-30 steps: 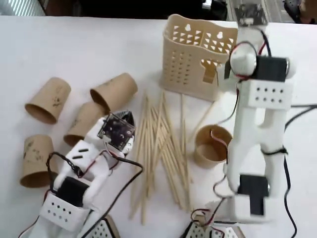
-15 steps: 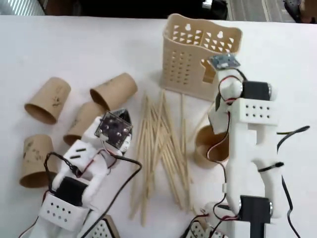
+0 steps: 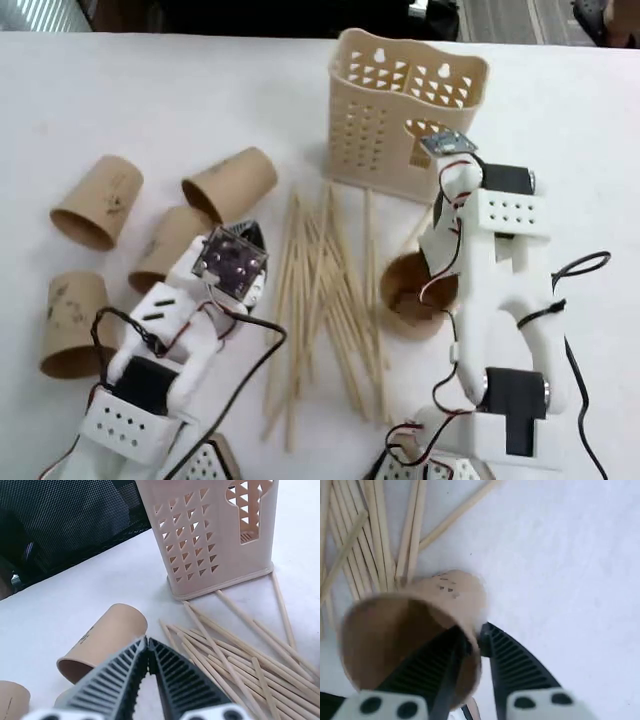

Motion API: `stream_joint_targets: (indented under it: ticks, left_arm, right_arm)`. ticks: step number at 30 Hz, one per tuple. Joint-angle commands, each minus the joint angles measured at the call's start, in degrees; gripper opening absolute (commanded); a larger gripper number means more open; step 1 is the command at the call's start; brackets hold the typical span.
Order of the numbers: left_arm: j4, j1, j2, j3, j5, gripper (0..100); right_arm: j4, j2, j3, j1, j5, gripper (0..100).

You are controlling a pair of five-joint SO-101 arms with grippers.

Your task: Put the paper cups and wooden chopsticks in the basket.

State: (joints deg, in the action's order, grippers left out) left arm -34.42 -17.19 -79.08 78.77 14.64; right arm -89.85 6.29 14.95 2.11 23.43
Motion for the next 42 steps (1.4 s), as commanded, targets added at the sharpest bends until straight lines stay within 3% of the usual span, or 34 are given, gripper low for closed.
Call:
stream_joint_targets:
  ticks: [1,5,15,18,23,32,42]
  left_arm:
    - [1.4,0.3,-1.1,-0.5,-0.4,2]
    - [1.4,0.3,-1.1,-0.5,-0.4,2]
    - [1.3,0.0,-1.1,-0.5,-0.4,2]
    - [1.3,0.0,-1.1,-0.5,-0.4,2]
    - [1.3,0.0,-1.1,-0.5,-0.4,2]
    - [1.2,0.0,-1.1,-0.5,-0.4,2]
    - [1.2,0.0,-1.1,-0.5,-0.4,2]
  right_arm:
    - [-2.2,3.6,-4.6,1.0,0.6,1.9]
    - [-8.7,9.8,-13.6,0.9,0.6,1.8]
    - [-8.7,20.1,-31.0,-2.0,0.0,1.8]
    - [-8.3,19.7,-40.3,-3.6,-3.8,1.8]
    - [-2.3,14.5,-53.0,-4.4,-11.3,1.8]
    - [12.0,-3.0,-62.8,-0.8,-21.3,1.8]
    - [15.2,-17.5,-67.8,1.9,-25.7,1.8]
